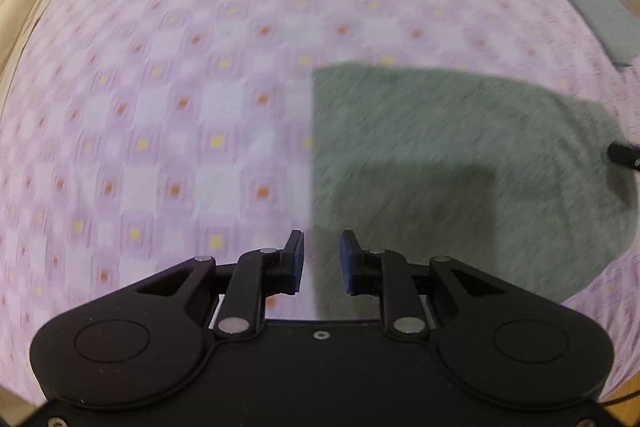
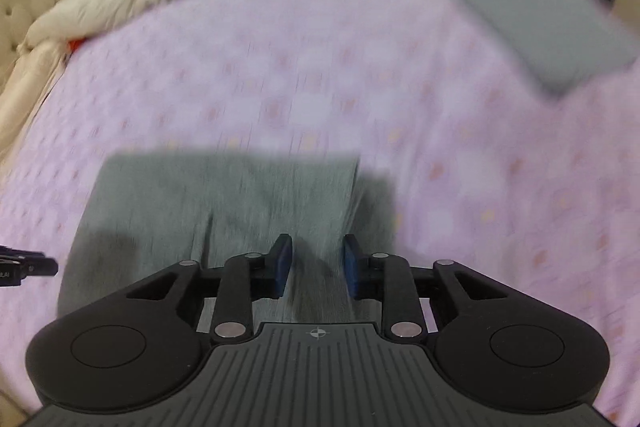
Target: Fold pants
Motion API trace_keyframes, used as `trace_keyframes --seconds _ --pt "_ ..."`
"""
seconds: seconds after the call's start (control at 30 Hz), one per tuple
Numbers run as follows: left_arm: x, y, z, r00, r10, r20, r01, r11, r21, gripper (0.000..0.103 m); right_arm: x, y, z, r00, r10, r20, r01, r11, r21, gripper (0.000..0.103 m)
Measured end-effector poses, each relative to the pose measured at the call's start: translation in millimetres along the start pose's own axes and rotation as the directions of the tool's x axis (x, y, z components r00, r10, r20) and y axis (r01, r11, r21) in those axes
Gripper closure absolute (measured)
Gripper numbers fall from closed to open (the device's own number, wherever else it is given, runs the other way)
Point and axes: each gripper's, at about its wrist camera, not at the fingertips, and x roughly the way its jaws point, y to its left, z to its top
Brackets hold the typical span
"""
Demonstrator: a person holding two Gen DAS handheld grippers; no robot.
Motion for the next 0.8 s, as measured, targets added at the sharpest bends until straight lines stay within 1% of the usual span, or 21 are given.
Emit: trace_keyframes --seconds 0.03,0.07,0.13,0.17,0.23,0.27,0.37,0.43,0.5,0.6,0.67,0.73,0.77,0.8 --pt "1.2 -4.1 5.2 1.0 -0.007 0.006 0.007 1.0 0.007 0.074 -5.0 5.9 1.5 1.0 0.004 0.03 -0.003 1.0 -0.017 0.076" --pt "3.4 -8.6 11.4 1.0 -0.014 0.01 0.014 1.0 0.015 0.074 -5.9 11.8 3.2 0.999 0.022 0.042 -0.021 0.999 -0.032 0.076" --pt "9.5 -18.4 23.2 1.0 -0.028 0.014 0.027 0.999 0.031 0.074 3.9 21.0 6.5 0.997 0.069 0.019 -0.067 0.996 -0.057 0.077" --pt "14.7 -23.9 29.9 0.999 -0.032 0.02 0.031 0.999 0.044 0.073 11.4 23.3 5.9 0.998 0.057 0.004 -0.057 0.996 -0.075 0.077" --pt "28.1 -32.5 41.0 1.0 -0.016 0.027 0.014 0.998 0.067 0.07 30.8 25.8 6.3 1.0 0.015 -0.018 -0.017 0.993 -0.117 0.077" --pt "36.9 -35.8 47.5 1.0 -0.002 0.025 0.001 0.997 0.073 0.069 44.4 24.8 5.4 0.999 0.0 -0.051 -0.006 0.993 -0.121 0.077" --pt "66.2 -37.1 62.8 1.0 0.025 -0.009 -0.024 0.998 0.062 0.069 74.0 14.4 2.4 0.991 -0.026 -0.129 0.011 0.993 -0.117 0.076" --pt "87.6 -33.5 69.9 0.998 0.039 -0.048 -0.036 0.998 0.049 0.069 81.5 11.3 2.6 0.992 -0.015 -0.126 0.0 0.993 -0.117 0.076" --pt "97.2 -30.7 74.0 0.998 0.026 -0.052 -0.024 0.999 0.042 0.07 83.6 9.5 3.6 0.992 -0.012 -0.124 -0.002 0.994 -0.113 0.076" --pt "97.6 -38.8 74.0 0.998 0.051 -0.043 -0.046 0.993 0.111 0.07 80.1 8.8 -1.4 0.994 -0.012 -0.111 -0.002 0.993 -0.122 0.076" --pt "94.7 -42.6 71.3 0.998 0.06 -0.028 -0.055 0.986 0.156 0.07 73.9 6.6 -0.6 0.994 0.0 -0.108 -0.012 0.994 -0.108 0.076" --pt "83.8 -39.8 68.4 0.998 0.059 -0.014 -0.056 0.989 0.136 0.069 63.4 7.1 3.9 0.995 0.006 -0.104 -0.017 0.994 -0.105 0.076" --pt "75.4 -36.5 66.5 0.999 0.054 -0.004 -0.054 0.993 0.109 0.069 62.7 13.2 7.1 0.996 0.002 -0.089 -0.013 0.993 -0.12 0.076" --pt "64.7 -32.4 63.3 0.999 0.047 0.007 -0.048 0.996 0.078 0.069 53.1 15.1 7.4 0.998 0.004 -0.066 -0.013 0.99 -0.142 0.076"
